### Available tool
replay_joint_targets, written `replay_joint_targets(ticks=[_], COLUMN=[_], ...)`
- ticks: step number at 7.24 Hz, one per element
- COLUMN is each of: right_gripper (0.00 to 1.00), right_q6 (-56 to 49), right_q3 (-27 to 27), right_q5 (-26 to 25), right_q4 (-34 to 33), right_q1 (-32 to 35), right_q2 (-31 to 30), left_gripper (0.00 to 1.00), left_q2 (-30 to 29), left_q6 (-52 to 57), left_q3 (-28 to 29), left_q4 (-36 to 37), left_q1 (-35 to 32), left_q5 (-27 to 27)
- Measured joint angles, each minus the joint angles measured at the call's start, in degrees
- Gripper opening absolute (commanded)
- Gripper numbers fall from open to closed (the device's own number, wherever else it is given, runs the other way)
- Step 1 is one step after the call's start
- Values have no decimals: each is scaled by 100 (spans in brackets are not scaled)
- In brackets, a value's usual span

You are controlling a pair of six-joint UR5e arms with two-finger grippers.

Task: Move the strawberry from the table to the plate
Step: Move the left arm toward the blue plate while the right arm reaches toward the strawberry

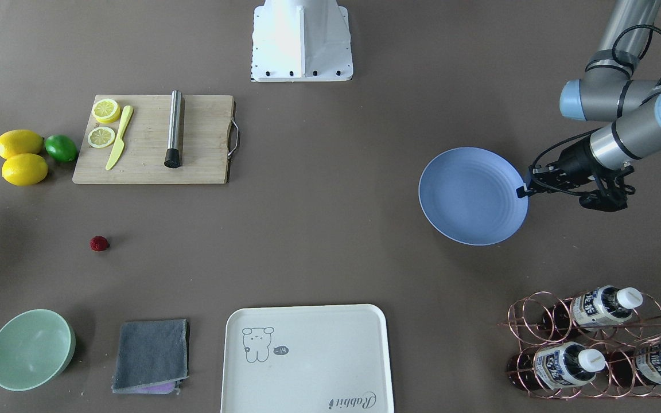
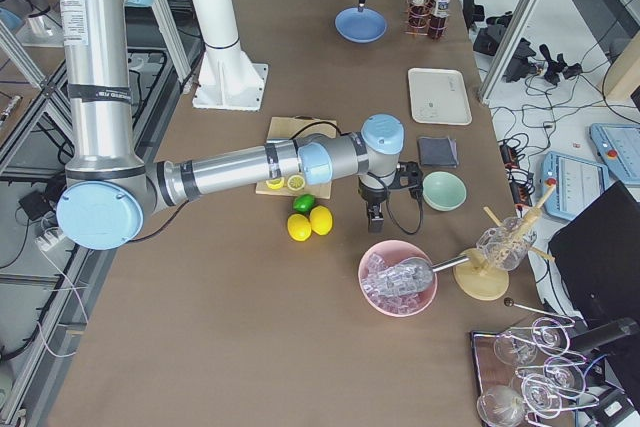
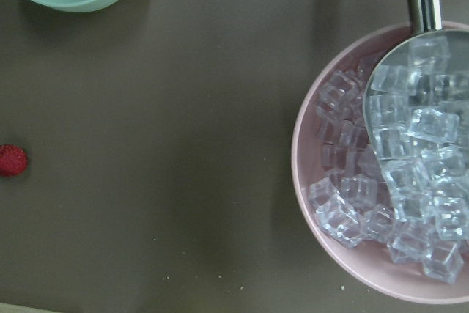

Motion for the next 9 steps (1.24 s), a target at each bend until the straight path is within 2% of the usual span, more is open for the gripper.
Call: replay_joint_targets(ticks=[2,4,7,9], right_gripper=[98,94,91,88], right_q6=[431,1034,1900,2061], right_q3=[-23,-149,-1151,-1535], right_q5=[-52,-241,-671,-865], right_q4=[5,74,1195,1483], right_q1=[-668,-1327,-2036,-2188], right_q2=[363,829,1490,1696], left_gripper=[0,0,0,0], left_q2=[-412,-750,-1063,-1128], left_q6=[-1175,-1670,-1834,-1964], left_q3=[-471,-582,-540,-546], left_q4=[7,16,48,53], left_q1=[741,1393,1925,2090], left_q5=[524,1198,1689,1859])
